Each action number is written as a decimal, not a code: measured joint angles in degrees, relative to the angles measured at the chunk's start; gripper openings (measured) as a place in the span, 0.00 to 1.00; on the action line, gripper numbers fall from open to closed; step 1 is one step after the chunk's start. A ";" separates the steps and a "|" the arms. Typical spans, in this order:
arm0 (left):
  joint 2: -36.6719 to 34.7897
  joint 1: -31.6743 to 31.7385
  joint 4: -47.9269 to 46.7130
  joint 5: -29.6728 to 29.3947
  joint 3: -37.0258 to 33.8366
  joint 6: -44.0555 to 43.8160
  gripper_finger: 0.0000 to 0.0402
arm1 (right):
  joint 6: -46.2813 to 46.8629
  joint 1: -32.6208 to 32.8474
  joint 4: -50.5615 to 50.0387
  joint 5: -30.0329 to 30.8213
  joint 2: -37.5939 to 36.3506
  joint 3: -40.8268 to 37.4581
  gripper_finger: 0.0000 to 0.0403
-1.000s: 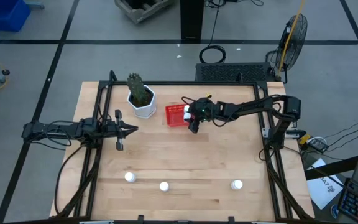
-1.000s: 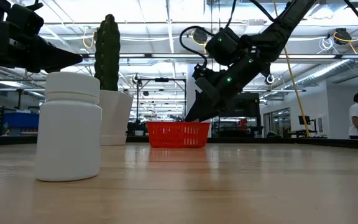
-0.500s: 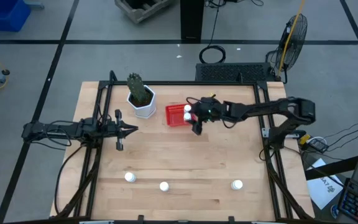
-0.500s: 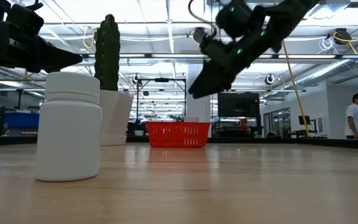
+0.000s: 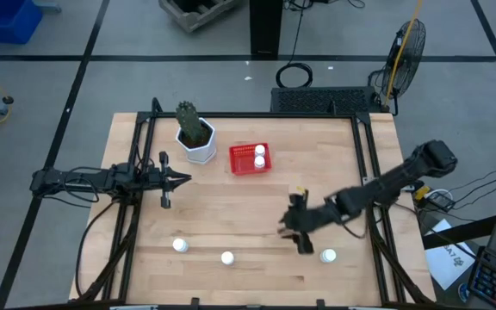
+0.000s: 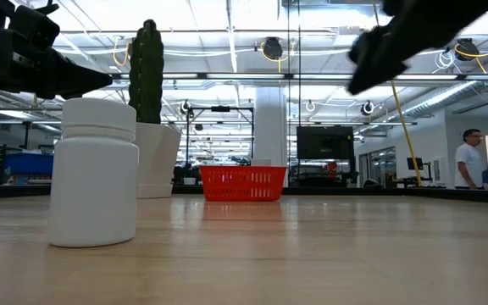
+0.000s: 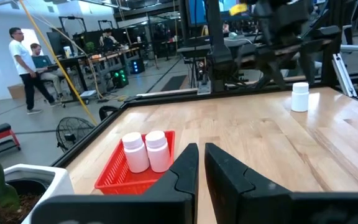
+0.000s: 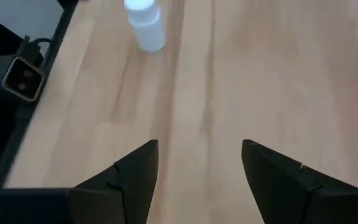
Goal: Pick and place pill bottles into a basket
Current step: Put the white pill bottle into the red bin
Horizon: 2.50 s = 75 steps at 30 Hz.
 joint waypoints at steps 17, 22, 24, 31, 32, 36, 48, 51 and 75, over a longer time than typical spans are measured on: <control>0.01 0.00 0.01 0.00 0.00 0.00 0.09 | 31.65 8.09 -17.12 -5.44 -0.09 0.00 0.55; -0.01 -0.01 -0.01 -0.01 0.00 0.00 0.09 | 37.02 8.14 -22.70 -8.00 -0.09 0.00 0.55; 0.00 -0.01 -0.01 0.00 0.00 0.00 0.09 | 38.48 8.23 -24.79 -8.50 -0.09 0.00 0.55; 0.00 -0.01 -0.01 0.00 0.01 0.01 0.09 | 40.01 9.43 -25.90 -6.91 -1.44 1.66 0.55; -0.01 -0.02 -0.01 0.00 0.00 0.00 0.09 | 40.13 9.89 -26.21 -6.64 -1.38 2.06 0.55; -0.01 0.00 -0.01 0.00 0.02 0.00 0.09 | 42.72 12.34 -28.80 -5.10 -1.48 4.22 0.55; 0.01 -0.01 -0.01 0.00 0.01 0.00 0.09 | 48.97 18.77 -34.74 -3.85 -1.20 6.05 0.43; 0.01 -0.01 -0.01 0.00 0.00 0.00 0.09 | 49.84 19.35 -33.20 -3.84 -1.20 6.05 0.41; 0.00 -0.01 -0.01 0.00 0.01 0.01 0.09 | 65.74 22.28 -35.22 -2.45 0.95 5.92 0.76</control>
